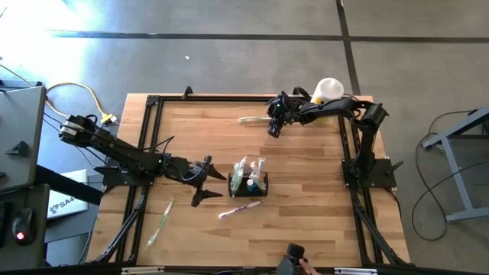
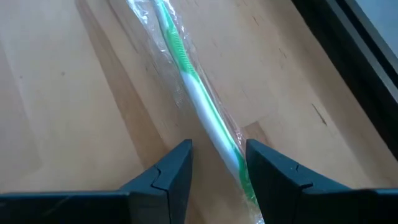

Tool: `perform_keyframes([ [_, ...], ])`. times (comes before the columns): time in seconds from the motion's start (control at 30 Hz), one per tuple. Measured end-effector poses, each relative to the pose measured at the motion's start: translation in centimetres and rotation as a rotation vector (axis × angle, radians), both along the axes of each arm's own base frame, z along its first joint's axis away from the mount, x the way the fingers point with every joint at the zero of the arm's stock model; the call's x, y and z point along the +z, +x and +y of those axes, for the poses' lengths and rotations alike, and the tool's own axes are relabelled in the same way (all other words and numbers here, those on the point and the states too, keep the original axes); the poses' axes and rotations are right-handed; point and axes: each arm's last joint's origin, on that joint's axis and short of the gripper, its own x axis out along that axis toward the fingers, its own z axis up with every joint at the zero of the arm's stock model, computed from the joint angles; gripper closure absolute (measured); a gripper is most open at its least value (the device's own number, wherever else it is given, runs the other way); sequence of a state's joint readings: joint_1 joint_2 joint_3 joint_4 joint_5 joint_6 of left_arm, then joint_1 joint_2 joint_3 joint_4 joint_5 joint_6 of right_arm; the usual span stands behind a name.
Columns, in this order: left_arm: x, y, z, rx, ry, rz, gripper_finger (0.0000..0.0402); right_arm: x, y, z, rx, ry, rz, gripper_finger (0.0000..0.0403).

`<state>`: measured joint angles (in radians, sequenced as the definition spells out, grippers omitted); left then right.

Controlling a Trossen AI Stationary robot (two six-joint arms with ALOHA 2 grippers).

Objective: Pick & Place toothbrushing station
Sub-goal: Put the green toothbrush into the black wire organizer

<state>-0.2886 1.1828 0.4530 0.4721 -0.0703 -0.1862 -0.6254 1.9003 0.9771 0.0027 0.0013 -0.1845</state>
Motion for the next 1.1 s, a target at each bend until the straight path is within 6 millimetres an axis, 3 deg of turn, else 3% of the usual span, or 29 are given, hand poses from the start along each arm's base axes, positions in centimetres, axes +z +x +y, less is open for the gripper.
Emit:
perform_keyframes([
  [0.2,0.0,0.0,0.0,0.001,-0.002,0.000,0.0105,-0.1,-0.3,0.2,-0.005,0.032,0.068,0.0271],
  [0.5,0.0,0.0,0.0,0.001,-0.003,0.000,0.0105,-0.2,-0.6,0.4,0.012,0.011,0.145,0.0386],
  [0.83,0.0,0.0,0.0,0.001,-0.002,0.002,0.0105,0.2,-0.5,1.1,-0.043,-0.054,0.200,0.0388],
  [1.1,0.0,0.0,0.0,0.001,-0.002,0.004,0.0105,2.0,-0.2,2.8,-0.052,-0.187,0.273,0.0388],
])
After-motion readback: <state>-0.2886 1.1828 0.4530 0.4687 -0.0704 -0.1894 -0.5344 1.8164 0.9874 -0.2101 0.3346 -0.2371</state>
